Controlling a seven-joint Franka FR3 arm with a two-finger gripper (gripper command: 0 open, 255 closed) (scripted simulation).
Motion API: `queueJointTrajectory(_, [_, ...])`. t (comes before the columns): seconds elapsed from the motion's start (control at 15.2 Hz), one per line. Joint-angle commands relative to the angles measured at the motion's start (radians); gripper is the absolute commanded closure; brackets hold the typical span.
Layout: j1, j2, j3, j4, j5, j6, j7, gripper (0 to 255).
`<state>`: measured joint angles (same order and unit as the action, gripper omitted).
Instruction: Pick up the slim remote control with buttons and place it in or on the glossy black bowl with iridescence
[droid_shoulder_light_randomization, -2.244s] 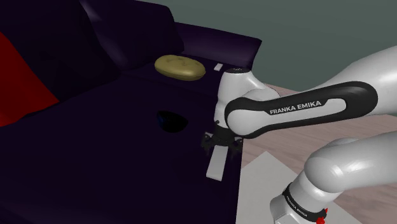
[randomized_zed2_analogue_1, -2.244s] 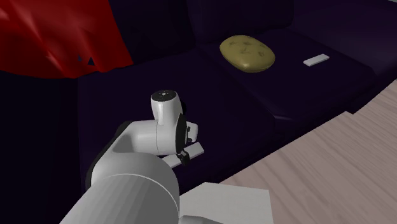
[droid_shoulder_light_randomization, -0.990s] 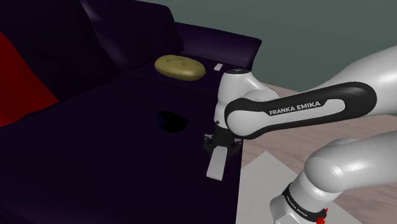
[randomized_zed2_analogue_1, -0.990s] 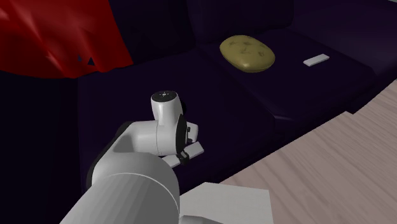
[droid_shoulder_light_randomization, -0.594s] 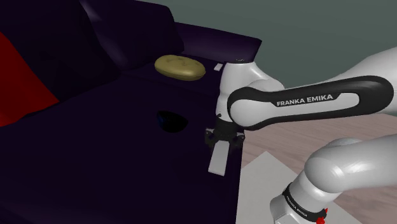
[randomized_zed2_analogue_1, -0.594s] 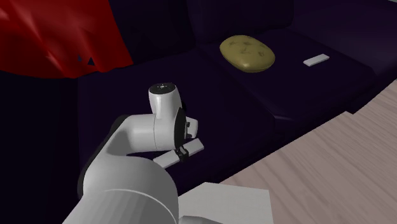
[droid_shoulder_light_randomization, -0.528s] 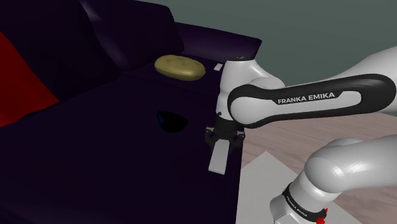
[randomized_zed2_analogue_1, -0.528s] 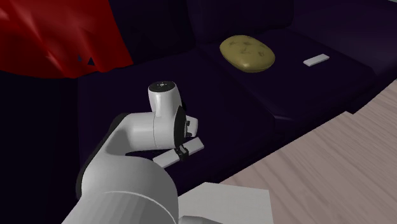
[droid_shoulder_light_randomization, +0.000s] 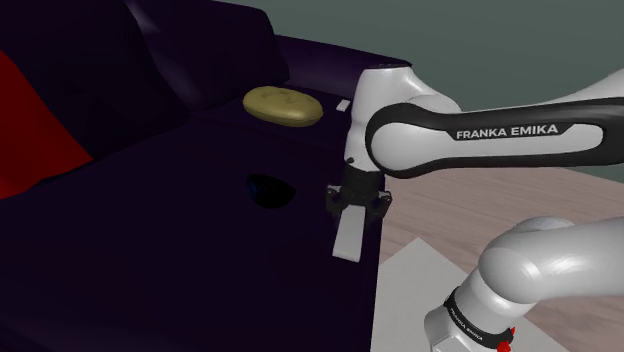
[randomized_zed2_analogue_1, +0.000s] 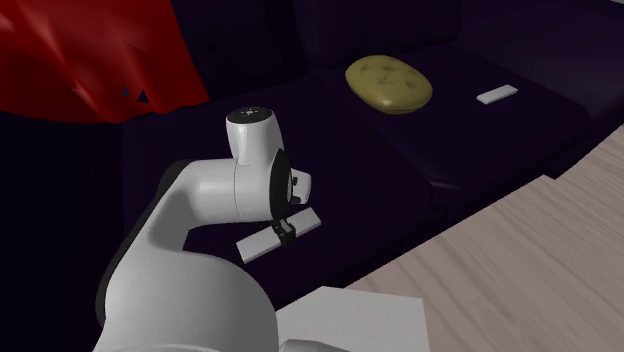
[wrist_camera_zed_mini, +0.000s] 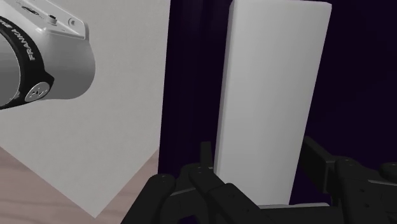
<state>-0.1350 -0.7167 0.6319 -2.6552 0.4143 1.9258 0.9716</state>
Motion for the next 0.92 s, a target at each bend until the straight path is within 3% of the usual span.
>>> queueJointTrajectory(0.0, [-0.001,-0.012,-0.014,0.02,-0.009,-0.034,-0.001,255])
queueJointTrajectory(0.86, [-0.011,-0.05,-0.082,0.165,-0.059,-0.217,0.004,255])
